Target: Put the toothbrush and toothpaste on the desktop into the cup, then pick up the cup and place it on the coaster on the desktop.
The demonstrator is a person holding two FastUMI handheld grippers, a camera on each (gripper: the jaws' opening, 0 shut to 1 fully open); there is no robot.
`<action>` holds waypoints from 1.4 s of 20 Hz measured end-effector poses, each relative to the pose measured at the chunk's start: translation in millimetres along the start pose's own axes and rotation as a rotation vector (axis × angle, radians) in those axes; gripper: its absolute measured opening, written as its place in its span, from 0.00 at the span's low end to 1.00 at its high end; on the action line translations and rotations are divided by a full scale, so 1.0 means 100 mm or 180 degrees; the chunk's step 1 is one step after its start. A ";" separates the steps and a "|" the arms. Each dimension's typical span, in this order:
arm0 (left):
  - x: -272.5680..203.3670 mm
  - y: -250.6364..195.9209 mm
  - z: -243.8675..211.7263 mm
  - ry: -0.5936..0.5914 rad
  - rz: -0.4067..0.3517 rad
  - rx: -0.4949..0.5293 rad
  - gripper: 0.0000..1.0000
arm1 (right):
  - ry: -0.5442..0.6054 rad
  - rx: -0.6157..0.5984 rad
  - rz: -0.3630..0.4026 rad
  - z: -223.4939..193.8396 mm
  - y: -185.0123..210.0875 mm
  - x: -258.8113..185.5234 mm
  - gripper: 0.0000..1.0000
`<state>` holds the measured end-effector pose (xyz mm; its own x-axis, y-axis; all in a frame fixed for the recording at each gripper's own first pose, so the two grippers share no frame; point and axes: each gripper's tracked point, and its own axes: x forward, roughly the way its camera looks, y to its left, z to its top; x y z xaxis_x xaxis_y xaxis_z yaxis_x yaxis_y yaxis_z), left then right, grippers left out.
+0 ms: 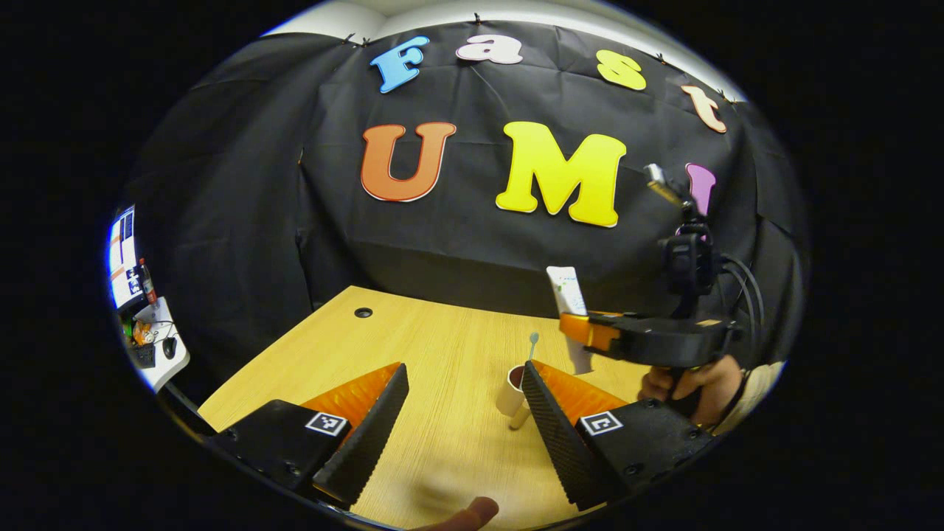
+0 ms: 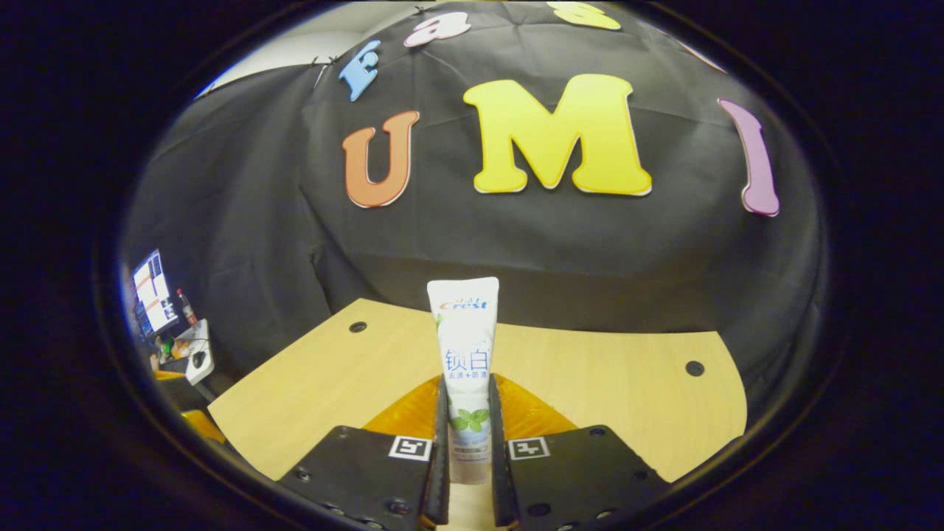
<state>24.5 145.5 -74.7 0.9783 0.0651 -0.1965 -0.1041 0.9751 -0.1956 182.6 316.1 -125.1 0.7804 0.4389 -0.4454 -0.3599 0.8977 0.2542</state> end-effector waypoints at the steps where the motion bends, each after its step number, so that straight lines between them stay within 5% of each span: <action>1: -0.02 -0.01 0.02 0.0000 0.0024 0.0005 0.98 | 0.0033 -0.0015 0.0021 -0.07 0.03 0.11 0.23; 9: -0.05 0.10 -0.21 0.0201 0.0125 0.0004 0.98 | 0.0208 -0.0211 0.0002 -0.47 0.11 0.44 0.33; 14: 0.20 0.06 -0.30 0.0328 -0.0044 -0.0111 0.99 | 0.0114 -0.0213 0.0004 -0.32 0.11 0.11 0.41; 19: 0.60 -0.08 -0.47 0.0539 -0.0276 -0.0077 0.99 | -0.0189 -0.0200 -0.0074 0.10 0.01 -0.41 0.98; 28: 1.08 -0.50 -0.81 0.1044 -0.0638 -0.0076 0.99 | -0.0686 -0.0134 -0.0333 0.70 -0.37 -1.48 0.98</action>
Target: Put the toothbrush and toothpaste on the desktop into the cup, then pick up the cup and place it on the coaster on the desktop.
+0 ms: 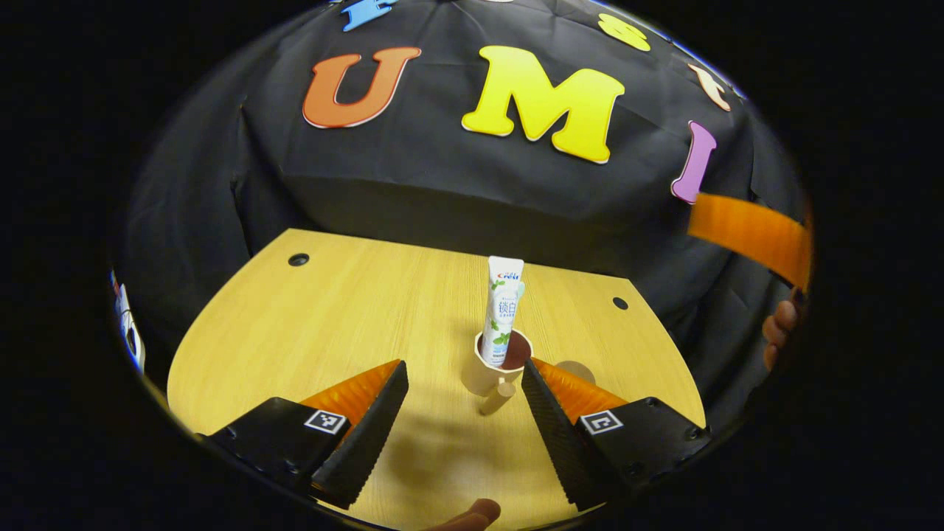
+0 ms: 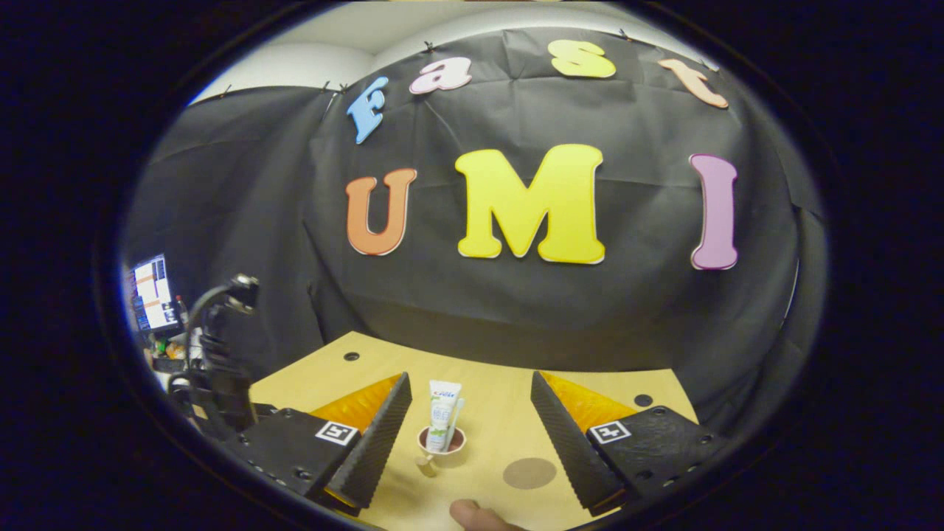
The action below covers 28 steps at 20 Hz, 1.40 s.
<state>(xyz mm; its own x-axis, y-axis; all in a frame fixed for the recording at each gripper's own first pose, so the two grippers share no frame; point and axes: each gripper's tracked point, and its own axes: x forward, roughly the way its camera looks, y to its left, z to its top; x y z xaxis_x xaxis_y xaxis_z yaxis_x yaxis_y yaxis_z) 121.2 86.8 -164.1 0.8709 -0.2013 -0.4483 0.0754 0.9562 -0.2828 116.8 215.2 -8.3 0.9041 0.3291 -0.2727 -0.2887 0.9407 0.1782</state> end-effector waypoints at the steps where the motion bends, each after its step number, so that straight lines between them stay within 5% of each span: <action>1: 0.08 -0.05 -0.05 0.0099 -0.0040 -0.0017 0.99 | -0.0023 -0.0003 -0.0042 0.03 -0.06 -0.10 0.98; 12: 0.75 -0.30 -0.56 0.1521 0.0084 0.0338 1.00 | 0.0047 0.0166 -0.0462 -0.20 -0.79 -1.16 0.98; 15: 0.82 -0.26 -0.69 0.1951 0.0172 0.0283 0.82 | 0.0120 0.0182 -0.0521 -0.30 -0.94 -1.42 0.98; 19: 0.90 -0.24 -0.65 0.2101 0.0217 0.0261 0.76 | 0.0101 0.0248 -0.0722 -0.32 -1.31 -1.60 0.98; 22: 0.90 -0.28 -0.77 0.2144 0.0259 0.0173 0.54 | 0.0156 0.0416 -0.0840 -0.44 -1.53 -1.66 0.99; 23: 0.96 -0.27 -0.70 0.2102 0.0295 0.0123 0.34 | 0.0209 0.0487 -0.0854 -0.50 -1.58 -1.69 0.96; 28: 0.92 -0.25 -0.68 0.2004 0.0375 0.0041 0.27 | 0.0434 0.0631 -0.0807 -0.76 -1.63 -1.71 0.96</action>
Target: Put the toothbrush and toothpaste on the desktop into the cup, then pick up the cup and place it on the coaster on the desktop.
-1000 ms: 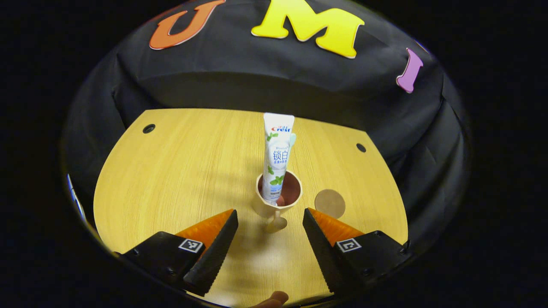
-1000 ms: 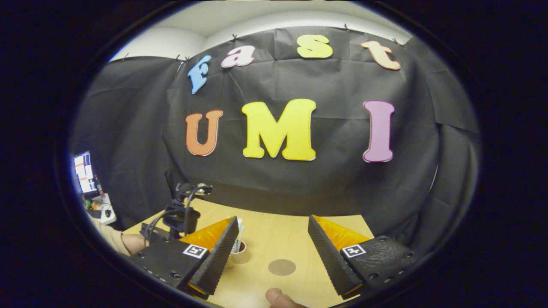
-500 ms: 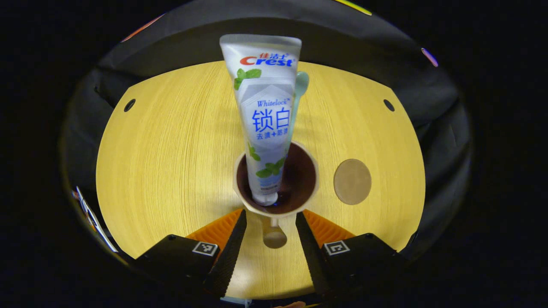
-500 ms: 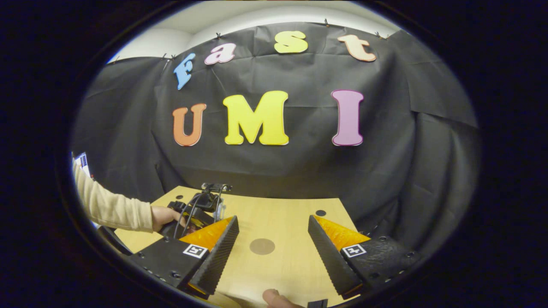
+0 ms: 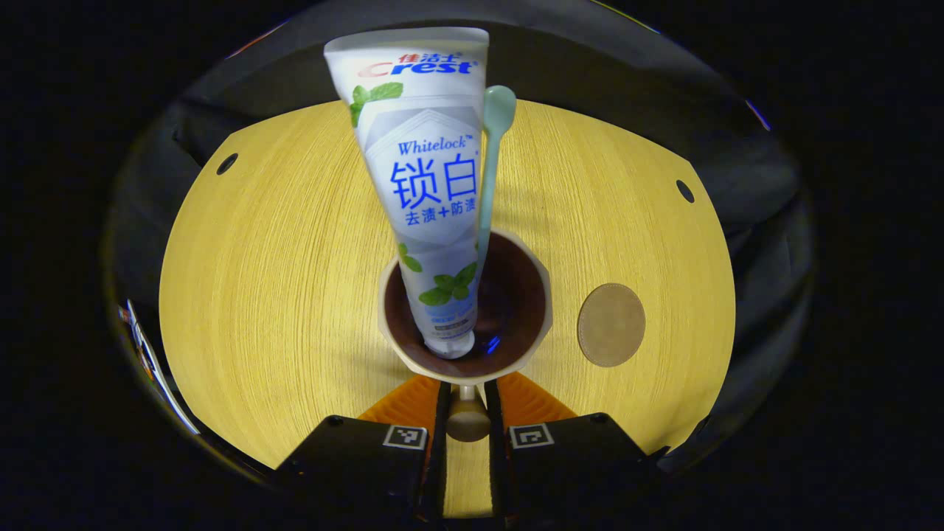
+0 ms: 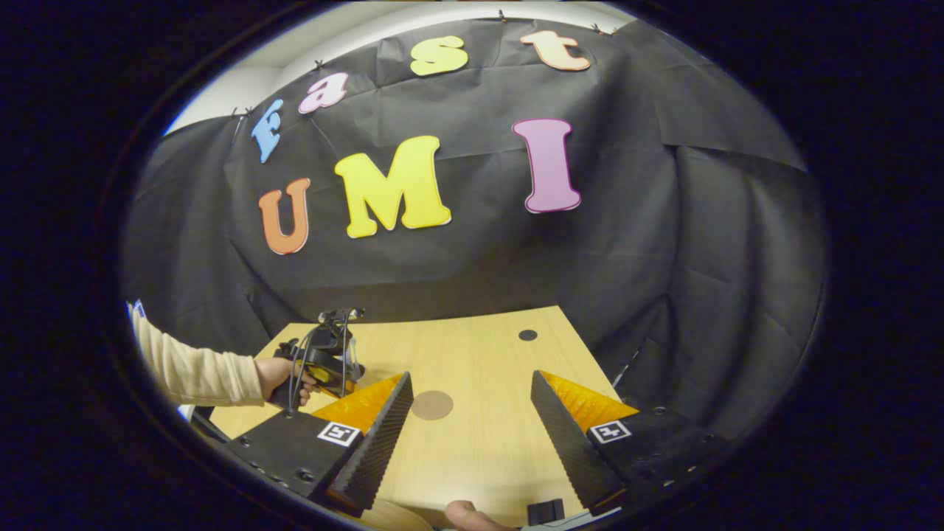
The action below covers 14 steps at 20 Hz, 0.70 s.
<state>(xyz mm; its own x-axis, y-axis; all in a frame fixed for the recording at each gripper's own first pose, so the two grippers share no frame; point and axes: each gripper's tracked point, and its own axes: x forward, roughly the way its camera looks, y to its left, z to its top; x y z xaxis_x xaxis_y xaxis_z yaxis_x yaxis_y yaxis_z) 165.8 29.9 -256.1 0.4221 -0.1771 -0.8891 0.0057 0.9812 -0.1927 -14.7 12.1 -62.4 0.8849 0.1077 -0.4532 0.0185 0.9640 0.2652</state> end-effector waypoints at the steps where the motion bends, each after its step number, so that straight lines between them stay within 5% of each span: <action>1: -0.02 0.02 0.01 -0.0068 0.0038 0.0019 0.25 | 0.0007 -0.0029 0.0011 -0.02 -0.01 0.01 0.97; 4: -0.01 -0.17 0.06 -0.0243 0.0096 0.0117 0.23 | 0.0026 -0.0057 0.0044 -0.07 -0.05 0.02 0.97; 14: -0.15 -0.69 0.01 -0.0107 -0.0252 0.0587 0.23 | -0.0062 -0.0037 0.0020 -0.05 -0.37 0.04 0.97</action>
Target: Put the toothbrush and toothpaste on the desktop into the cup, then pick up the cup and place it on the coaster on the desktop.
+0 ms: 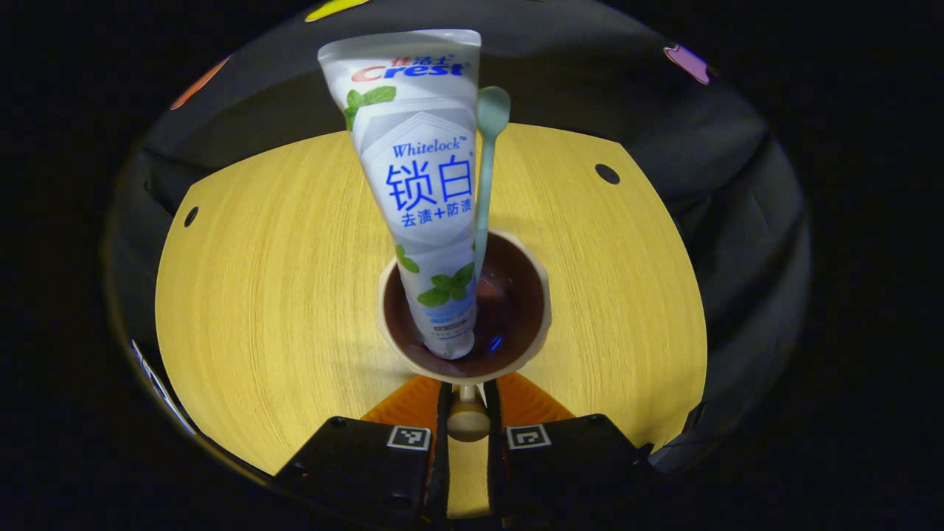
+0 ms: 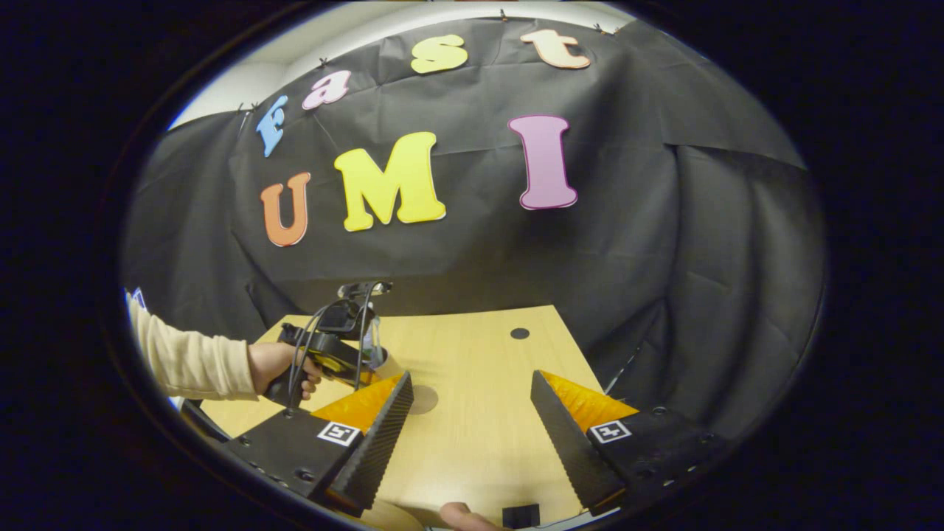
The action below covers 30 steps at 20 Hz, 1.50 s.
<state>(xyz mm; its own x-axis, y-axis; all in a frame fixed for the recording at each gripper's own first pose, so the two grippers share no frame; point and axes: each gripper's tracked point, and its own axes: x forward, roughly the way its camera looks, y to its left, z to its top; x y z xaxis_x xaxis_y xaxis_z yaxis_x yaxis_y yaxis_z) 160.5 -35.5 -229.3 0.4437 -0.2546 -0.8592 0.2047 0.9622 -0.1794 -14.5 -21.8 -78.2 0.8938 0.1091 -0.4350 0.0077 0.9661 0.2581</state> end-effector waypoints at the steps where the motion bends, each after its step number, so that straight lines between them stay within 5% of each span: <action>1: -0.01 0.02 -0.01 0.0029 -0.0020 0.0022 0.23 | -0.0037 0.0018 -0.0013 0.03 -0.05 0.01 0.97; 10: -0.14 0.23 -0.06 0.0022 0.0093 0.0222 0.31 | -0.0116 0.0197 -0.0096 0.07 -0.34 0.08 0.96; 13: -0.33 0.32 -0.01 -0.0150 0.0228 0.0270 0.45 | -0.0116 0.0168 -0.0099 0.08 -0.35 0.10 0.96; 14: -0.38 0.29 0.03 -0.0211 0.0219 0.0252 0.56 | -0.0099 0.0154 -0.0102 0.07 -0.34 0.12 0.97; 17: -0.68 0.36 0.08 -0.0441 0.0253 0.0243 0.64 | -0.0075 0.0110 -0.0084 0.10 -0.27 0.17 0.97; 24: -1.71 0.77 0.33 -0.1331 0.0305 0.0176 0.66 | -0.0109 -0.0149 0.0111 0.32 0.35 0.35 0.96; 30: -2.74 1.25 0.42 -0.2113 0.0316 -0.0049 0.84 | -0.0249 -0.0299 0.0343 0.64 1.24 0.38 0.96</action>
<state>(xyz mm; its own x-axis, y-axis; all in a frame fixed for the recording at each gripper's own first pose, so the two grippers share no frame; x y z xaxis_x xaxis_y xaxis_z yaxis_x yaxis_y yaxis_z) 101.2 150.6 4.2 0.9033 -0.1653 -0.3958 0.1250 0.9842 -0.1257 49.4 87.0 -7.5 0.9194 0.1983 -0.3398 -0.1288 0.9678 0.2162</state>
